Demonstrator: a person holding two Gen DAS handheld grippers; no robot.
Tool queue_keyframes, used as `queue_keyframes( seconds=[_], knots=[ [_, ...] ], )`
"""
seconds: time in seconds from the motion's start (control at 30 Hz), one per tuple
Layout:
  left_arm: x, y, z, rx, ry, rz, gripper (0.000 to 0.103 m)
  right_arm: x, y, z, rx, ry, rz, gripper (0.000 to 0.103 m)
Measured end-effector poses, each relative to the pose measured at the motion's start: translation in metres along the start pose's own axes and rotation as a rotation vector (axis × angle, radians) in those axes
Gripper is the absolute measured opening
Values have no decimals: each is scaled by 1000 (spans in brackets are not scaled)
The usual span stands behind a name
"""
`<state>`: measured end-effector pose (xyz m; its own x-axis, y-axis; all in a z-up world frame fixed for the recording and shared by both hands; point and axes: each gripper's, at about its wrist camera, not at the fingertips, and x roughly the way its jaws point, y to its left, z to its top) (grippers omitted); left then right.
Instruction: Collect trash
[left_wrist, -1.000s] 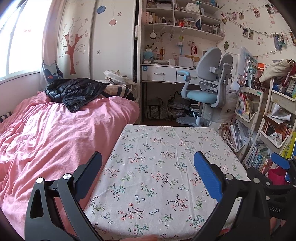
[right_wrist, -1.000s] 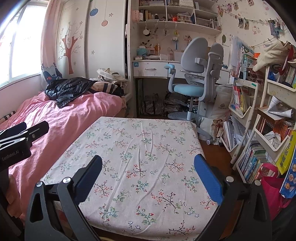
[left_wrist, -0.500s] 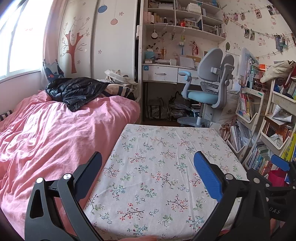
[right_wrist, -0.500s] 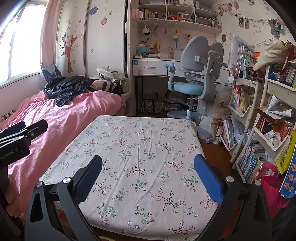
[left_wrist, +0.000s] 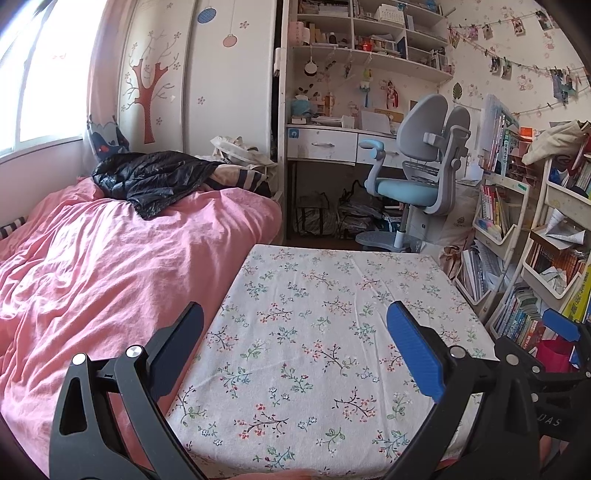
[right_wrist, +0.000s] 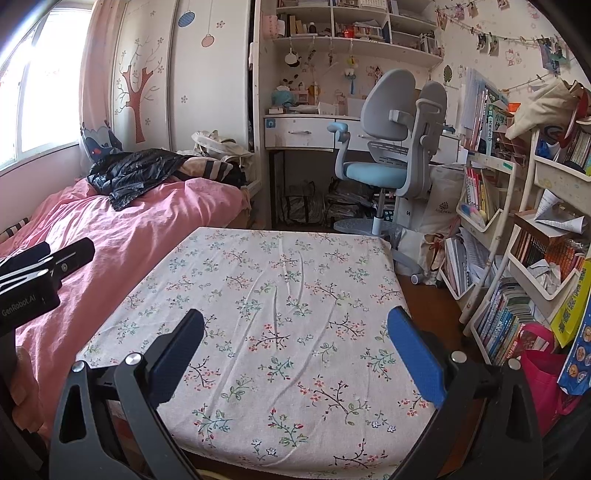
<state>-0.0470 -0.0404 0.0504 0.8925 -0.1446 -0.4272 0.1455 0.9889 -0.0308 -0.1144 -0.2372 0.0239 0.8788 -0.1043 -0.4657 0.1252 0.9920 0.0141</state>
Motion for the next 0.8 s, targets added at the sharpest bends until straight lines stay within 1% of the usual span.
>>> queue_keyframes(
  seconds=[0.2,0.57,0.8],
  knots=[
    [3,-2,-1,-5,6,8,96,0,0,1,0,1,1,95],
    [7,-9,-2,14,8,5,96,7,-4,-5,-5,16,3,95],
    [10,-3,-5,-57,-1,-31,96,14,-4,-5,-27,53,2,95]
  ],
)
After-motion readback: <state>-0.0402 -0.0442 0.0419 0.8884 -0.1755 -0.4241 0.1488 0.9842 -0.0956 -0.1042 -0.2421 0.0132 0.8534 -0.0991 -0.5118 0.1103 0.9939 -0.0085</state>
